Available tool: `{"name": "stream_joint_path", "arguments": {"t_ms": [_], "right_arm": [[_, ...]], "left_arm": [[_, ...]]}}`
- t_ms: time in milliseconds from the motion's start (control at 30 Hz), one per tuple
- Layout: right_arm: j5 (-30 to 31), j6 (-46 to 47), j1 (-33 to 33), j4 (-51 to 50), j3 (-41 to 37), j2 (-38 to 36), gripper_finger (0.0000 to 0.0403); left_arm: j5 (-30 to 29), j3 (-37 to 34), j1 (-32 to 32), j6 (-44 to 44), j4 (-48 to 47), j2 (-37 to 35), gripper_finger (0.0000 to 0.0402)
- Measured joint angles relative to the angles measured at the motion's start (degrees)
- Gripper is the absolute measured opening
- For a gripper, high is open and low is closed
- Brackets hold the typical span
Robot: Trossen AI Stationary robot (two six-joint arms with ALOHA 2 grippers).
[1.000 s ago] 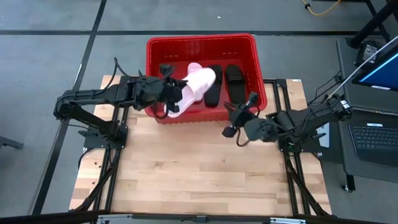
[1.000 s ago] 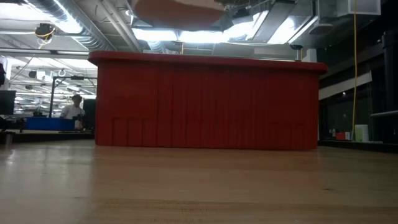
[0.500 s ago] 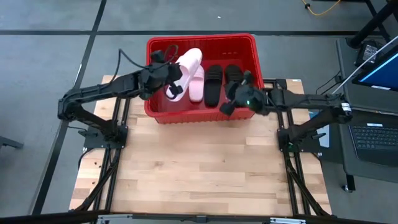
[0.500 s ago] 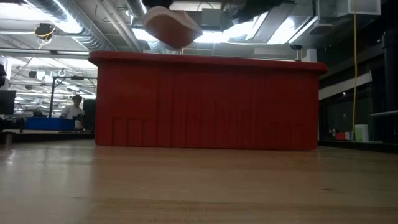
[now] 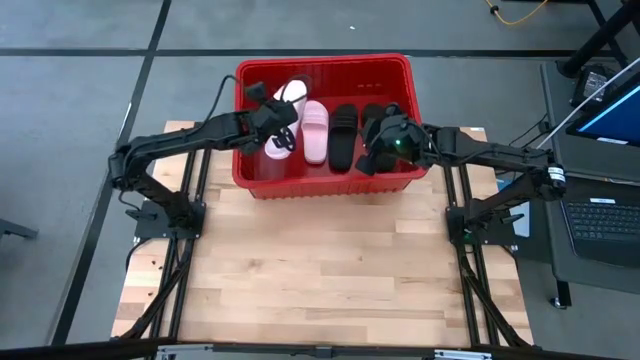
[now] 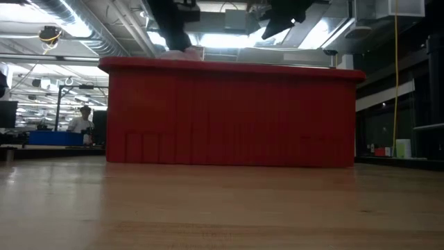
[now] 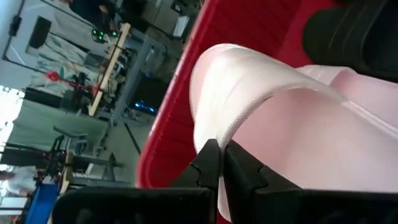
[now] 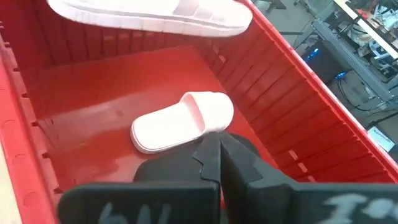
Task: Pick and place slides into bin
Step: Put the pink slide into the bin
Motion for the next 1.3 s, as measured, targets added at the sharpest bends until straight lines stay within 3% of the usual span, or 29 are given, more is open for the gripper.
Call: {"name": "stream_joint_path", "arguments": {"t_ms": [567, 700, 1033, 1300], "right_arm": [[0.0, 0.1, -2.0, -0.1, 0.0, 0.0, 0.0002], [-0.1, 0.1, -2.0, -0.1, 0.0, 0.0, 0.0002], [-0.3, -1.2, -2.0, -0.1, 0.0, 0.0, 0.0002], [-0.3, -1.2, -2.0, -0.1, 0.0, 0.0, 0.0002]], "left_arm": [[1.1, -0.6, 8.4, -6.7, -4.2, 7.7, 0.0003], [3.7, -4.4, 9.8, -7.1, -0.6, 8.1, 0.0003], [3.8, -13.6, 10.5, -4.3, 11.7, 8.1, 0.0003], [5.8, -15.7, 12.6, -4.8, 14.0, 8.8, 0.0003]]}}
